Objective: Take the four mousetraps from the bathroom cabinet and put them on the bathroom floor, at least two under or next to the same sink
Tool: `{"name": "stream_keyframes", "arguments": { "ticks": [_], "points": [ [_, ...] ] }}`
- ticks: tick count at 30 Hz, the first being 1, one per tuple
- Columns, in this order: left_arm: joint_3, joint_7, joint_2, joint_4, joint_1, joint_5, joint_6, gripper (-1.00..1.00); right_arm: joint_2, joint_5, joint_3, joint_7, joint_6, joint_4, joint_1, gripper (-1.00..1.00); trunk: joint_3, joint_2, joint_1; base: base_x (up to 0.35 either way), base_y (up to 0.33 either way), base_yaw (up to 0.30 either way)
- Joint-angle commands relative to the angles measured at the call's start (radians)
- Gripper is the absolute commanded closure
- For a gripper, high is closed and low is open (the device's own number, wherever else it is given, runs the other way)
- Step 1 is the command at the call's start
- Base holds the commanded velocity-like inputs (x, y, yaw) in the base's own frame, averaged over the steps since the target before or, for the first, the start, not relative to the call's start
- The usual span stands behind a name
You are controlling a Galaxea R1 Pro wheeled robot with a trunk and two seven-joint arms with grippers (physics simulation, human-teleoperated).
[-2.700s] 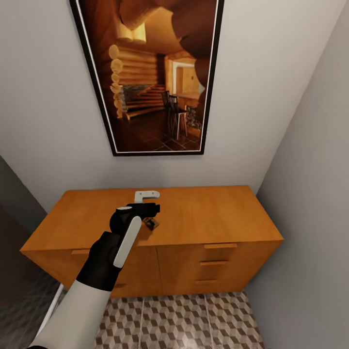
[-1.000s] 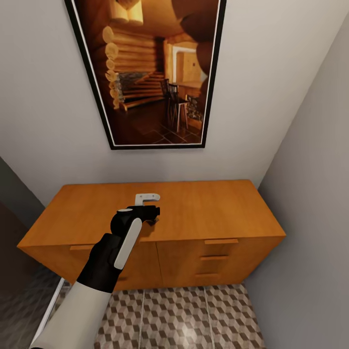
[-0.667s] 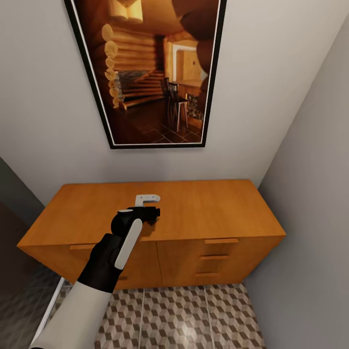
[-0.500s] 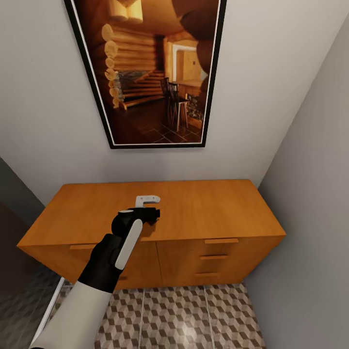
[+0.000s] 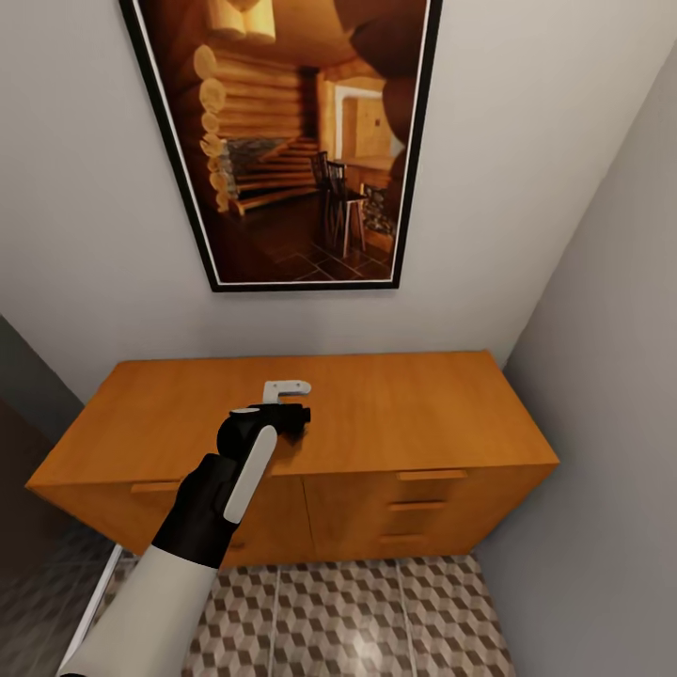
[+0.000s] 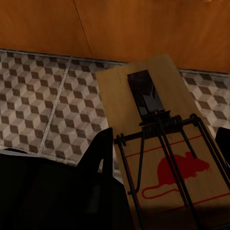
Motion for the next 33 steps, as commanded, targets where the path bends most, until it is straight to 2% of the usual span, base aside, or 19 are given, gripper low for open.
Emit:
{"name": "stream_keyframes", "arguments": {
  "ticks": [1,21,33],
  "points": [
    [-0.001,0.01,0.0,-0.001,-0.001,0.01,0.002,-1.0,0.0,-0.01,0.007,0.004,-0.003,0.001,-0.001,1.0,-0.002,-0.002,0.001,0.221,0.0,0.0],
    [-0.001,0.01,0.0,0.015,-0.001,0.01,0.003,-1.0,0.0,-0.01,0.006,0.004,-0.003,0.001,-0.001,1.0,-0.002,-0.002,0.001,0.03,0.0,0.0],
    [-0.001,0.01,0.0,0.058,-0.001,0.015,0.003,-1.0,0.0,-0.01,0.006,0.004,-0.003,0.001,-0.001,1.0,-0.002,-0.002,0.001,0.0,0.0,0.0]
  ]
}}
